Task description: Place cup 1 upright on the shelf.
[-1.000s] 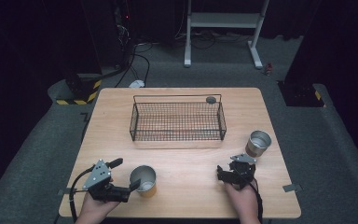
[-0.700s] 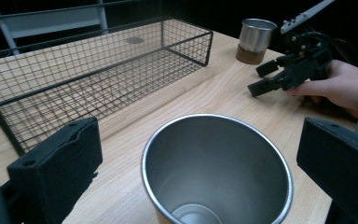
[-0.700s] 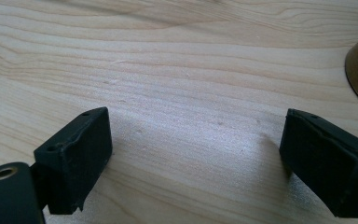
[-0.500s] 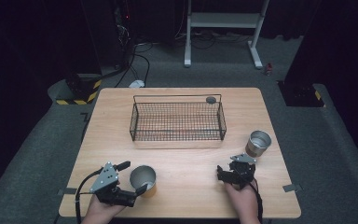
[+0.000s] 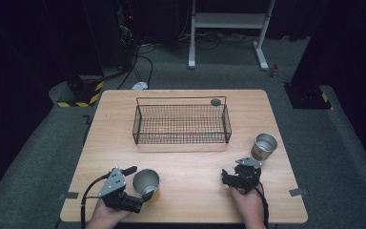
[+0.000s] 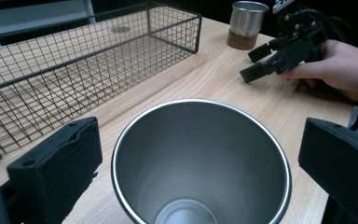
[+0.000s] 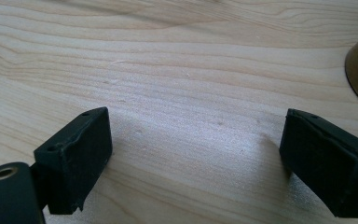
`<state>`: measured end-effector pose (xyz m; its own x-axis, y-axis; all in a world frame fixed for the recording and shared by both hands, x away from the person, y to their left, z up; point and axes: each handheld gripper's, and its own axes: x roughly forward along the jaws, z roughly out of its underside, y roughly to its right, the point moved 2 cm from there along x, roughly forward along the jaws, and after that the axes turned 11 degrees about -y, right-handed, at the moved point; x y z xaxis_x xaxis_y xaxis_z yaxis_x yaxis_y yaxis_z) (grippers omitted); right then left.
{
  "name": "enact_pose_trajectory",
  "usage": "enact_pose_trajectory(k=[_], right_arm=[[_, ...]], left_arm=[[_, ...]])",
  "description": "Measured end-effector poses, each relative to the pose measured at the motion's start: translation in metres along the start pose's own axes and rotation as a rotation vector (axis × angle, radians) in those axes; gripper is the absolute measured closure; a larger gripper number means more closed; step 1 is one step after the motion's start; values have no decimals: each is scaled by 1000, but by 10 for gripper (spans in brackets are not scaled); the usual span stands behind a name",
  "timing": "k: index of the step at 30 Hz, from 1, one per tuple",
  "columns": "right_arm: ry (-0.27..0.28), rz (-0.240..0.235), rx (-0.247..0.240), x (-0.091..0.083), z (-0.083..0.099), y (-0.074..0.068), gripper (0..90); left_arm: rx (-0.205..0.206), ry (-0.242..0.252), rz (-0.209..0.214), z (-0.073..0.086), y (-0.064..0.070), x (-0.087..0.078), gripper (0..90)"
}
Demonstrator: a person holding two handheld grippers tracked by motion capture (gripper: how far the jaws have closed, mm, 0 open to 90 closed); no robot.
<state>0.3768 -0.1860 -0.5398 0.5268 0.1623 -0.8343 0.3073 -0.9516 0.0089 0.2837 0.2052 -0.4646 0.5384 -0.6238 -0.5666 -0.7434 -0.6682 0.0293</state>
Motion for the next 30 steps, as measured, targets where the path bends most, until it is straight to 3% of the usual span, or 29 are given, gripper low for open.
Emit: enact_pose_trajectory(k=[19, 30], right_arm=[[0, 0, 0, 0, 0, 0, 91], [0, 1, -1, 0, 0, 0, 92]], left_arm=[[17, -70, 8, 15, 0, 20, 1], [-4, -55, 33, 22, -5, 21, 6]])
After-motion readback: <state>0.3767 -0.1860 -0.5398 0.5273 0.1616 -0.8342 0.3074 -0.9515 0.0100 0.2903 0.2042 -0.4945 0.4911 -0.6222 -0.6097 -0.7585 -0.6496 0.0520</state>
